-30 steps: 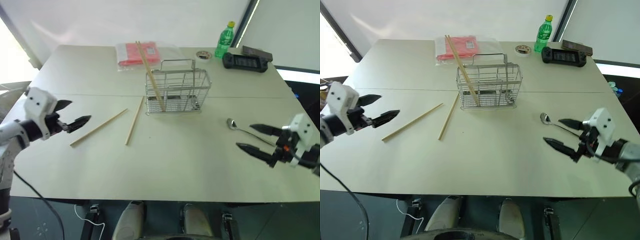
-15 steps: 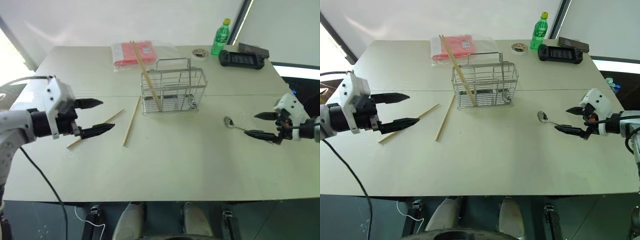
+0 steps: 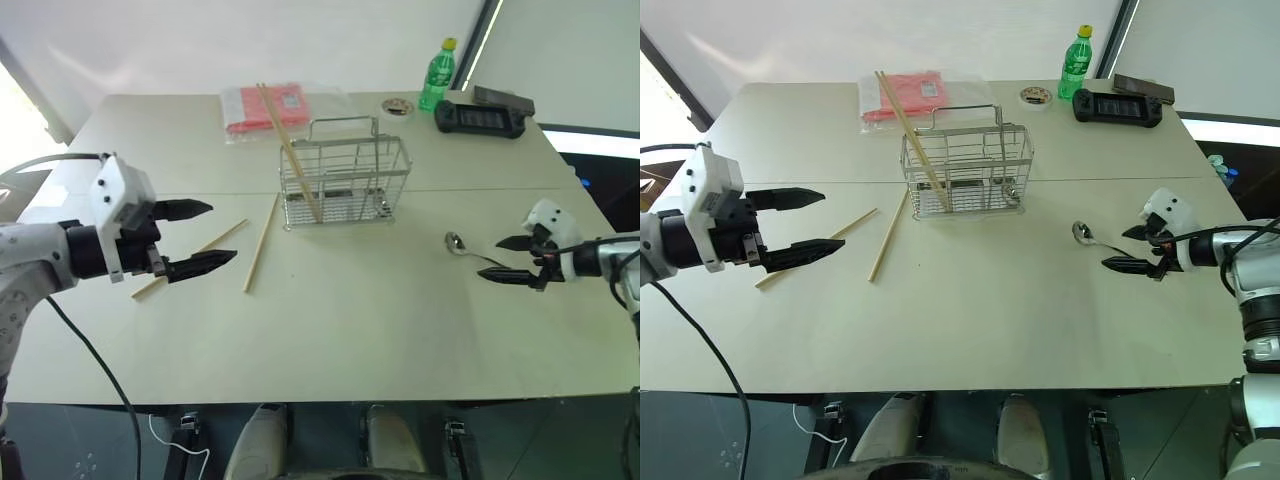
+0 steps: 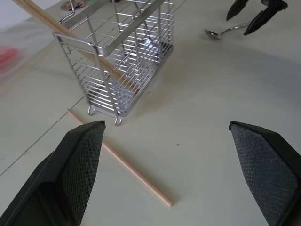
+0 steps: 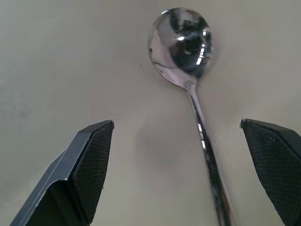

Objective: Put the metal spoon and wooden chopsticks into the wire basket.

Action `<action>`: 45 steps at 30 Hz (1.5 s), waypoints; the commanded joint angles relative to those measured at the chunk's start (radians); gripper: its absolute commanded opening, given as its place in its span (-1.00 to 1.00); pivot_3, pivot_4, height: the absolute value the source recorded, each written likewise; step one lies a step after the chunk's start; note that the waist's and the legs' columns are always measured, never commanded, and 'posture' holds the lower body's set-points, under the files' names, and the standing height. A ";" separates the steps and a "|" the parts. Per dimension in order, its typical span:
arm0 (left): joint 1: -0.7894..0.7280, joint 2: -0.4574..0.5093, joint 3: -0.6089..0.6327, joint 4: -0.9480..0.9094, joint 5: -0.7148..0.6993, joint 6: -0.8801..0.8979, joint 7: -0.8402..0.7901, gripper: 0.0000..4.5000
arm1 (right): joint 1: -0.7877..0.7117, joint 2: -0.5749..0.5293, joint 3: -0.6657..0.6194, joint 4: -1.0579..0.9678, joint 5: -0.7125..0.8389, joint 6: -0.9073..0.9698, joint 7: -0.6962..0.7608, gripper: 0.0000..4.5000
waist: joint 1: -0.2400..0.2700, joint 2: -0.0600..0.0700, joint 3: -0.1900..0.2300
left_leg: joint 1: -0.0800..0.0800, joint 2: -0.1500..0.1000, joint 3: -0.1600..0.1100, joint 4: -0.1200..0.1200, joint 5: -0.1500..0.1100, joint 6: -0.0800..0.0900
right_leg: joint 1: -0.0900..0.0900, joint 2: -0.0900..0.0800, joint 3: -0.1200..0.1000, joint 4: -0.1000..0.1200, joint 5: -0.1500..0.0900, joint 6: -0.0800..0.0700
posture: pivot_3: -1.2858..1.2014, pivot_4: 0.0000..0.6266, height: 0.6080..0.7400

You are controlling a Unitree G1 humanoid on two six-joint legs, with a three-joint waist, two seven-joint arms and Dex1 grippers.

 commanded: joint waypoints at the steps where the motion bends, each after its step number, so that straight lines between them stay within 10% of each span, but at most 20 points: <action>1: -0.015 0.007 0.036 -0.032 -0.017 -0.004 0.017 0.98 | 0.009 0.004 -0.019 -0.039 0.009 0.032 -0.012 1.00 | 0.000 0.000 0.000 | 0.000 0.000 0.000 0.000 0.000 0.000 | 0.000 0.000 0.000 0.000 0.000 0.000 | 0.03 -0.52 0.72; 28: -0.063 0.015 0.019 -0.007 -0.005 -0.019 0.038 0.98 | 0.062 0.088 -0.039 -0.081 -0.034 0.030 -0.203 1.00 | -0.002 -0.001 0.000 | 0.008 0.000 0.001 0.000 0.000 0.000 | 0.006 0.000 0.002 0.001 -0.001 -0.003 | 0.03 -0.52 0.72; 31: -0.065 0.014 0.017 -0.005 -0.002 -0.022 0.040 1.00 | 0.036 0.091 -0.034 -0.041 -0.044 0.043 -0.211 0.62 | -0.001 -0.001 0.000 | 0.008 0.000 0.001 0.000 0.000 0.000 | 0.006 0.000 0.002 0.001 -0.001 -0.003 | 0.03 -0.52 0.72; 38: -0.074 0.013 0.020 0.000 -0.004 -0.022 0.050 1.00 | 0.007 0.093 -0.030 -0.027 -0.041 0.065 -0.203 -0.99 | -0.001 -0.002 -0.001 | 0.008 0.000 0.001 0.000 0.000 0.000 | 0.006 0.000 0.002 0.001 -0.001 -0.003 | 0.03 -0.52 0.72; 45: -0.083 0.012 0.019 0.005 -0.003 -0.019 0.055 1.00 | 0.015 0.097 -0.037 -0.066 -0.028 0.098 -0.193 -0.99 | -0.001 -0.003 -0.001 | 0.008 0.001 0.002 0.000 0.000 0.000 | 0.006 0.001 0.002 0.001 -0.001 -0.003 | 0.03 -0.52 0.72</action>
